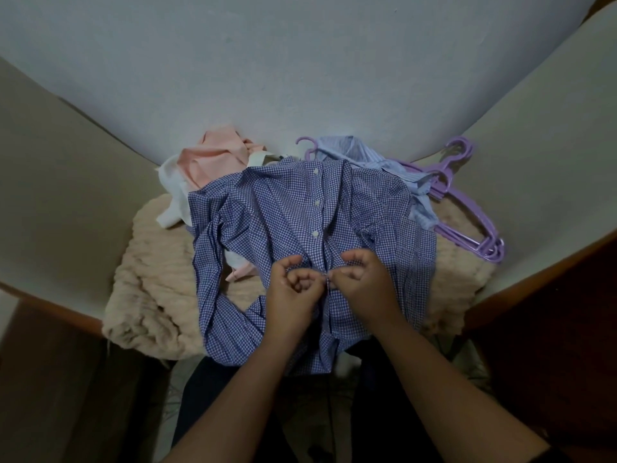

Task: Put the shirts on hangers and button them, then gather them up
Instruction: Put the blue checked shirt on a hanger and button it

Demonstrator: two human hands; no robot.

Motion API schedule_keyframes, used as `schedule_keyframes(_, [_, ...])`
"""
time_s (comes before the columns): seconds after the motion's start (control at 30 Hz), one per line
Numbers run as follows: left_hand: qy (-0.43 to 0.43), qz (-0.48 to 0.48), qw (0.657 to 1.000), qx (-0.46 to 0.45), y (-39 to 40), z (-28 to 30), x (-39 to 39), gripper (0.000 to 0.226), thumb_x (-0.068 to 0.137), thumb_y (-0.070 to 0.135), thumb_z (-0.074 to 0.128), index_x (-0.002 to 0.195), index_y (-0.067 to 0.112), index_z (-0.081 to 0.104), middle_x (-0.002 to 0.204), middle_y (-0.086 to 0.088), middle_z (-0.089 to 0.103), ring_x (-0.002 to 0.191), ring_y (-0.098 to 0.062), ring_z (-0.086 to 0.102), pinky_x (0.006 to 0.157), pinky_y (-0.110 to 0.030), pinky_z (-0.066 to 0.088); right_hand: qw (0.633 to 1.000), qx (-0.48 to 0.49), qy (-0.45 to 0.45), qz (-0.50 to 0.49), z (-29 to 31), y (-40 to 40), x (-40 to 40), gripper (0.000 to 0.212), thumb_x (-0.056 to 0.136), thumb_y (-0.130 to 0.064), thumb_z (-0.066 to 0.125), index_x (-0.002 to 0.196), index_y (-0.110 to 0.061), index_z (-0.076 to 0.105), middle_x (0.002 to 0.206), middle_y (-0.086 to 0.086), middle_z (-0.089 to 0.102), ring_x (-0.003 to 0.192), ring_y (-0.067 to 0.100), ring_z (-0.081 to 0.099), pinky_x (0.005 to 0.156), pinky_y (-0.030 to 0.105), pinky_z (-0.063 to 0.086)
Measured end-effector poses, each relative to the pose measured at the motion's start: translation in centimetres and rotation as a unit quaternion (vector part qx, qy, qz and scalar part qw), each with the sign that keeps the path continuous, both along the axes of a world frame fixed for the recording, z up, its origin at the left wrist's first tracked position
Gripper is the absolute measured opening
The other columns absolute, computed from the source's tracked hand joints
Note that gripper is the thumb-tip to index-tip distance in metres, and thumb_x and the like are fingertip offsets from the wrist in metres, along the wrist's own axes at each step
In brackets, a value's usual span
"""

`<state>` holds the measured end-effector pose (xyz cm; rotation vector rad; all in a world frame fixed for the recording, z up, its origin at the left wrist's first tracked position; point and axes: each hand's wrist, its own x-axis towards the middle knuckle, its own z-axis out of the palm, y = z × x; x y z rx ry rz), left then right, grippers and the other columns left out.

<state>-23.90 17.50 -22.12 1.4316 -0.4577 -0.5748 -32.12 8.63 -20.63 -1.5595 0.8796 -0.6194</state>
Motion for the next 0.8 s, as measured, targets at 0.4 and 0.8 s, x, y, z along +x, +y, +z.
schedule_keyframes(0.4, [-0.006, -0.027, 0.999, 0.034, 0.16, -0.1, 0.31, 0.025, 0.075, 0.0, 0.076, 0.091, 0.014, 0.062, 0.077, 0.002, 0.068, 0.069, -0.001, 0.064, 0.067, -0.014, 0.051, 1.0, 0.012, -0.002, -0.01, 0.26, 0.34, 0.03, 0.019, 0.086, -0.004, 0.062, 0.085, -0.021, 0.055, 0.072, -0.002, 0.066, 0.071, 0.018, 0.065, 0.07, 0.037, 0.054])
schedule_keyframes(0.8, [0.033, -0.021, 0.997, 0.069, 0.15, -0.45, 0.43, 0.009, 0.083, 0.01, 0.072, 0.09, 0.015, 0.073, 0.078, -0.001, 0.073, 0.071, -0.007, 0.065, 0.065, -0.02, 0.051, 0.999, -0.012, 0.047, 0.015, 0.01, -0.05, -0.2, 0.021, 0.091, -0.011, 0.056, 0.108, -0.007, 0.069, 0.085, -0.001, 0.069, 0.065, 0.015, 0.062, 0.057, 0.012, 0.047])
